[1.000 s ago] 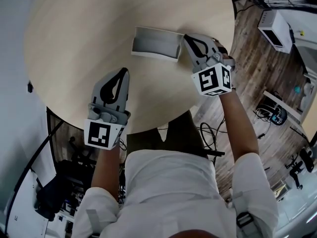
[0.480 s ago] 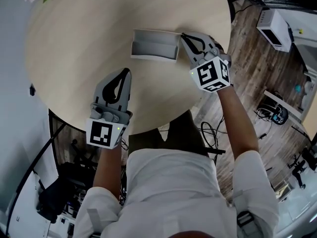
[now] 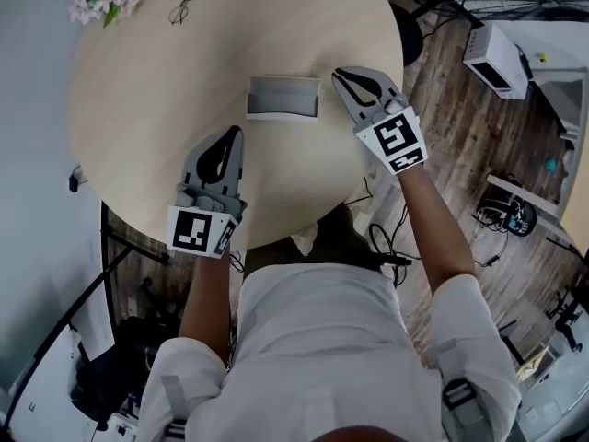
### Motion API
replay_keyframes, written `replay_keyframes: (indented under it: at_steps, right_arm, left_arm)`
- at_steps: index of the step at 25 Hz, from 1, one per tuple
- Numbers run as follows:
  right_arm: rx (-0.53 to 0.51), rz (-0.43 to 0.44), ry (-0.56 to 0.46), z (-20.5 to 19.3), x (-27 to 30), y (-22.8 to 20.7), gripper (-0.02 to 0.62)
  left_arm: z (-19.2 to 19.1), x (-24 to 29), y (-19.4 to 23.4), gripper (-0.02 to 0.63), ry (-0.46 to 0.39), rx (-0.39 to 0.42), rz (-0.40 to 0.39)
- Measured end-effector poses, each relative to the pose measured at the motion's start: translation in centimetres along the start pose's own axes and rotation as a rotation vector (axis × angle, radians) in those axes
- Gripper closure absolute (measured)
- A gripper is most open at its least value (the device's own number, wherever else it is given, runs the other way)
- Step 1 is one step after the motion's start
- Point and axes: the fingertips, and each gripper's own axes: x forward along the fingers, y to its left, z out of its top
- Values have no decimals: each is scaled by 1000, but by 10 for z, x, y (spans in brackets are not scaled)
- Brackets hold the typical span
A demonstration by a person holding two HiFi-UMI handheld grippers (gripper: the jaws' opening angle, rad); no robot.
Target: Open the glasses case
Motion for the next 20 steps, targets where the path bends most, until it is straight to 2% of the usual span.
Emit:
replay_keyframes:
  at_steps: [2,9,14,20]
  right_arm:
    - [87,-25,-73,26,-23,-9,566]
    - [200,-138,-287,120,-108,-36,566]
    - [251,-213,-408,159,-170,-41,566]
    - [293,-215,-520,186,-225,-23,566]
  left_arm:
    - [14,-4,-5,594,-2,10,0]
    - [76,-23,-14,594,-60,11,-2]
    - [110,-48,-15,594,-102,16,20]
    - [146,-80,-23,594,-142,27,40]
